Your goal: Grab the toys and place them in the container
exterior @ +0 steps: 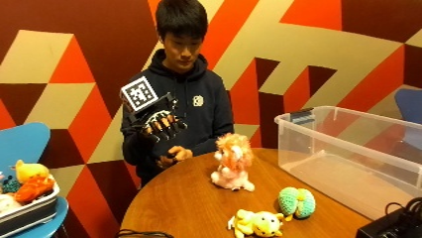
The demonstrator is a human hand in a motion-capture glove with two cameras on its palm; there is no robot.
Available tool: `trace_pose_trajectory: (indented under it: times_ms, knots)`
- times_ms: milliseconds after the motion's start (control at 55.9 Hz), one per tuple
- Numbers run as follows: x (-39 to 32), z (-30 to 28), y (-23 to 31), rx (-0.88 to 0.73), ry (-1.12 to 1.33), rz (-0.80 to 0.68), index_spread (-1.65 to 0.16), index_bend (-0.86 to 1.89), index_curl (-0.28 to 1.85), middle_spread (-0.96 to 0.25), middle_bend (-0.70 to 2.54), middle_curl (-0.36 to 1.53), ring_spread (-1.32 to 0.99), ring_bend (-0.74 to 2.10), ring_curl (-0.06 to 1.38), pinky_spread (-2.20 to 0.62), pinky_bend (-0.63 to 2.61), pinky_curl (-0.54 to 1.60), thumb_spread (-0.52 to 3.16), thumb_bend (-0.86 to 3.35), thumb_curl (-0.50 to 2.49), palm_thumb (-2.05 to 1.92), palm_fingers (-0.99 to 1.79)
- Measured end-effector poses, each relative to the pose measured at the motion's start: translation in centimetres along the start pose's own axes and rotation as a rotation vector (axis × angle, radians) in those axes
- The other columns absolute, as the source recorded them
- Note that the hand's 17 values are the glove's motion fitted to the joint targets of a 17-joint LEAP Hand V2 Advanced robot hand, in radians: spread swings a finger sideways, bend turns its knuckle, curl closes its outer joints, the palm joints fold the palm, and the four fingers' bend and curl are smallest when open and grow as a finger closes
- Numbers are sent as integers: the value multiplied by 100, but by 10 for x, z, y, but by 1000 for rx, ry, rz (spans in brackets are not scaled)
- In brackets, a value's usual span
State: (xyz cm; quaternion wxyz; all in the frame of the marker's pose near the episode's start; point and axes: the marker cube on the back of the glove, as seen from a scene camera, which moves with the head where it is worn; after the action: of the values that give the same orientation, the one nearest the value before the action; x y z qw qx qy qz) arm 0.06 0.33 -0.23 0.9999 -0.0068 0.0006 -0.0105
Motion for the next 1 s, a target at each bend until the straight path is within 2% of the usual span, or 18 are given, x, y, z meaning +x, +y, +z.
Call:
trace_pose_trajectory:
  times_ms: [161,375,483,572,643,804,947,1001]
  knots:
    - [-7,-14,-6,-1,-25,-72,-10,18,12,-6,43,14,-19,55,17,-11,38,14,95,33,12,35,89]
    - [-35,-29,-15,-39,-23,-160,-14,16,16,-8,44,18,-24,59,21,-13,46,21,133,35,20,30,77]
    - [-51,-25,-31,-82,-32,-238,-17,12,16,-7,36,18,-24,59,22,-12,58,26,141,32,22,24,55]
    - [-65,-15,-51,-117,-6,-289,-20,8,15,-6,28,19,-19,50,20,-8,75,32,142,27,23,19,25]
    - [-75,3,-71,-175,16,-332,-21,7,14,-4,25,19,-13,42,18,-5,88,36,140,23,23,15,6]
    - [-90,76,-117,-355,49,-386,-24,12,15,-1,19,22,-5,32,15,1,101,38,133,16,25,12,-10]
    - [-87,154,-145,-591,88,-359,-28,17,18,1,11,20,0,29,15,4,110,40,127,11,26,12,-10]
    - [-90,172,-144,-605,72,-335,-30,21,21,1,9,19,1,33,16,4,113,40,124,11,27,15,-3]
